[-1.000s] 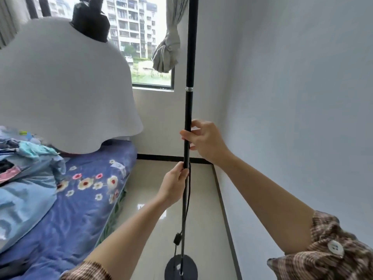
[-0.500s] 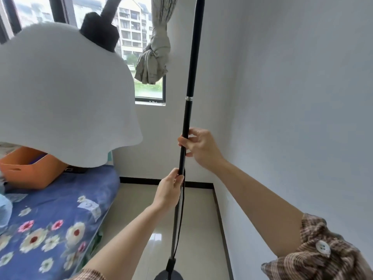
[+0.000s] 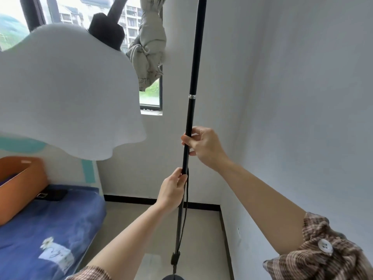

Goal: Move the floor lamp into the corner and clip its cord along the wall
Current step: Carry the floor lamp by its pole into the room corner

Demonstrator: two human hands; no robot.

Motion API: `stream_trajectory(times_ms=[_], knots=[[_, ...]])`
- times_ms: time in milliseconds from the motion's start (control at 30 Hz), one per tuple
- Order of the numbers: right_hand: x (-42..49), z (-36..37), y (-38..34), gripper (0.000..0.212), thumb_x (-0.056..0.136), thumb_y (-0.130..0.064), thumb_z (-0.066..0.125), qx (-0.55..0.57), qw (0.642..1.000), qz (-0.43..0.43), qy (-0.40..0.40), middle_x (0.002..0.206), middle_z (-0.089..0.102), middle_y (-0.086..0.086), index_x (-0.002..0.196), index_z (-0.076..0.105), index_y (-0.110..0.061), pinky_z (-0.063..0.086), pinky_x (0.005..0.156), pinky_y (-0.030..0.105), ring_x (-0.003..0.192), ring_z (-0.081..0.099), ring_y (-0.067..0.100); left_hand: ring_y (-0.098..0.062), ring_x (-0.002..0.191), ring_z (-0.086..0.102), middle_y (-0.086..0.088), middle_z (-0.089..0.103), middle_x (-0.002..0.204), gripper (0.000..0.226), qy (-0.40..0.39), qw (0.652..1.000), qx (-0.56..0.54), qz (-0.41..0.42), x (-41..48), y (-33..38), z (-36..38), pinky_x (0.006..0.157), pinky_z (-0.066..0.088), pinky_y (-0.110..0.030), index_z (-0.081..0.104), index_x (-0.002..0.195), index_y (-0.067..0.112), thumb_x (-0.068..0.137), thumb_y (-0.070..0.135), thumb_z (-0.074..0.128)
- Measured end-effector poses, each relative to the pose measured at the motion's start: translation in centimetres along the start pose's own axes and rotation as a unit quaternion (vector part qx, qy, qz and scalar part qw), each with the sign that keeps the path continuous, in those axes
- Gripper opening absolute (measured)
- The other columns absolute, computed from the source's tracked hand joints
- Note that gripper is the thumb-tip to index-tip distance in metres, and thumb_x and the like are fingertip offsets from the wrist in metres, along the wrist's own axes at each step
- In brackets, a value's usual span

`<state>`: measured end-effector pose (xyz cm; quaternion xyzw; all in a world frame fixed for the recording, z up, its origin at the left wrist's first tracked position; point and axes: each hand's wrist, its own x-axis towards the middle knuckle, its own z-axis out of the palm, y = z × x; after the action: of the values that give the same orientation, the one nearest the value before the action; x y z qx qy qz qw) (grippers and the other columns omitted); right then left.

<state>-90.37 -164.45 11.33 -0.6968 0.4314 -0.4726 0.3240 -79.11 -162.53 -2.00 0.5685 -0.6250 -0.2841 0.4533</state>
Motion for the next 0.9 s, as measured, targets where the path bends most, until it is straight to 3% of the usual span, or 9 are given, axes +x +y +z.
stream_trajectory(times_ms=[167,333,467,533,667,900], knots=[[8.8,-0.7,4.8,0.018,0.088,-0.017,0.068,-0.016,1.0,0.019,0.014,0.081,0.07,0.018,0.072,0.062,-0.025,0.06,0.069,0.043,0.089,0.069,0.039,-0.02,0.06,0.042,-0.012,0.058,0.072,0.014,-0.03,1.0,-0.001,-0.009,10.0,-2.2,2.3,0.057,0.035,-0.032,0.051,0.088,0.022,0.097,0.025,0.042],[16.3,-2.1,9.2,0.013,0.088,-0.018,0.067,-0.03,0.999,0.029,0.024,0.089,0.069,0.031,0.082,0.065,-0.007,0.059,0.072,0.053,0.088,0.066,0.046,-0.028,0.071,0.053,-0.008,0.063,0.08,0.013,-0.05,0.999,-0.006,-0.015,18.4,-3.7,4.8,0.062,0.039,-0.031,0.053,0.095,0.019,0.098,0.024,0.041],[22.0,-3.4,12.9,0.011,0.088,-0.019,0.067,-0.036,0.998,0.042,0.032,0.09,0.071,0.028,0.077,0.063,-0.017,0.058,0.076,0.053,0.088,0.067,0.044,-0.036,0.082,0.058,-0.013,0.065,0.087,0.015,-0.061,0.998,-0.015,-0.026,25.0,-4.9,7.5,0.066,0.041,-0.033,0.053,0.096,0.017,0.098,0.025,0.041],[24.8,-4.4,15.1,0.013,0.088,-0.018,0.067,-0.038,0.998,0.047,0.032,0.09,0.071,0.027,0.077,0.062,-0.02,0.058,0.076,0.052,0.089,0.068,0.043,-0.035,0.076,0.056,-0.014,0.064,0.085,0.014,-0.063,0.998,-0.016,-0.026,28.2,-5.5,9.2,0.064,0.04,-0.031,0.053,0.094,0.018,0.098,0.024,0.041],[30.5,-7.0,19.7,0.011,0.088,-0.017,0.067,-0.042,0.997,0.049,0.034,0.089,0.071,0.026,0.085,0.065,-0.007,0.06,0.075,0.05,0.087,0.069,0.041,-0.022,0.064,0.049,-0.014,0.063,0.082,0.014,-0.062,0.998,-0.007,-0.025,34.7,-6.6,13.1,0.059,0.039,-0.031,0.052,0.096,0.018,0.098,0.024,0.04],[38.8,-10.5,26.9,0.022,0.088,-0.019,0.066,-0.045,0.997,0.064,0.028,0.087,0.067,0.033,0.086,0.063,0.003,0.056,0.075,0.058,0.086,0.065,0.048,-0.022,0.058,0.044,-0.015,0.059,0.073,0.014,-0.062,0.997,0.017,-0.037,44.1,-8.0,19.0,0.053,0.034,-0.032,0.049,0.089,0.017,0.098,0.023,0.04]])
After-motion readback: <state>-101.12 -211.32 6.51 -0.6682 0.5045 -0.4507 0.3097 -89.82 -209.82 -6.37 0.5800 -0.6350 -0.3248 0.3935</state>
